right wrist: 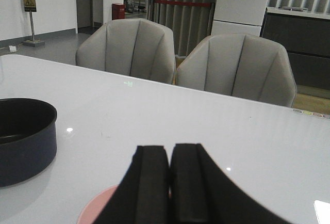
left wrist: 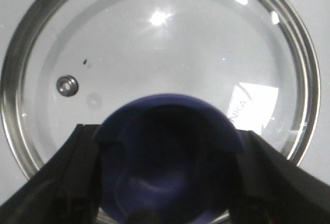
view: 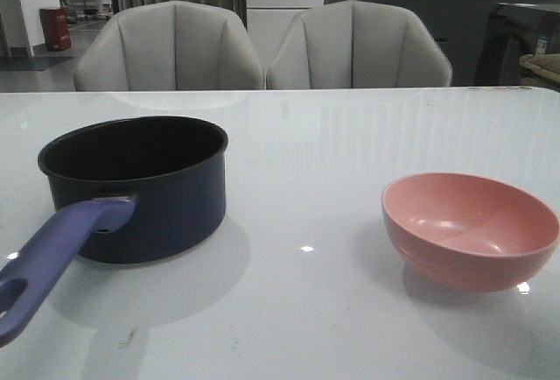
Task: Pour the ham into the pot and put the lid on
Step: 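Close the left gripper on the purple knob and lift the lid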
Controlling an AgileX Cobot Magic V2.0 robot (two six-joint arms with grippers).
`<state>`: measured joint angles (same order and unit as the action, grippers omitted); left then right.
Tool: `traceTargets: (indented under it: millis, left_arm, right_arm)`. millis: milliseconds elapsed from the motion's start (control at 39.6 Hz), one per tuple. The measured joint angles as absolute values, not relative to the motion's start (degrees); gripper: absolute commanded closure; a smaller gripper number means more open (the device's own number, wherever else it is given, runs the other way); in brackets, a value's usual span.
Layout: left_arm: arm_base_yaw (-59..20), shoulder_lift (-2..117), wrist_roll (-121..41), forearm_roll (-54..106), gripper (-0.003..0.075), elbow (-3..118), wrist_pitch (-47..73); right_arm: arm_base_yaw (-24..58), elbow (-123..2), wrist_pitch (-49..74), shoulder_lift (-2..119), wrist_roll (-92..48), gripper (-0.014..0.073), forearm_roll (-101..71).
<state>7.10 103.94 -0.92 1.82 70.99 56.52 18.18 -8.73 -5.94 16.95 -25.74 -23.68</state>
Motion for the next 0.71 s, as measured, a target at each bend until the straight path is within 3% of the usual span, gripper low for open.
traceTargets:
  millis: [706]
  left_arm:
    - [5.22, 98.49, -0.92, 4.59, 0.0606, 79.4, 62.34]
  right_arm:
    - [18.18, -8.73, -5.94, 16.95, -25.74, 0.0441, -23.68]
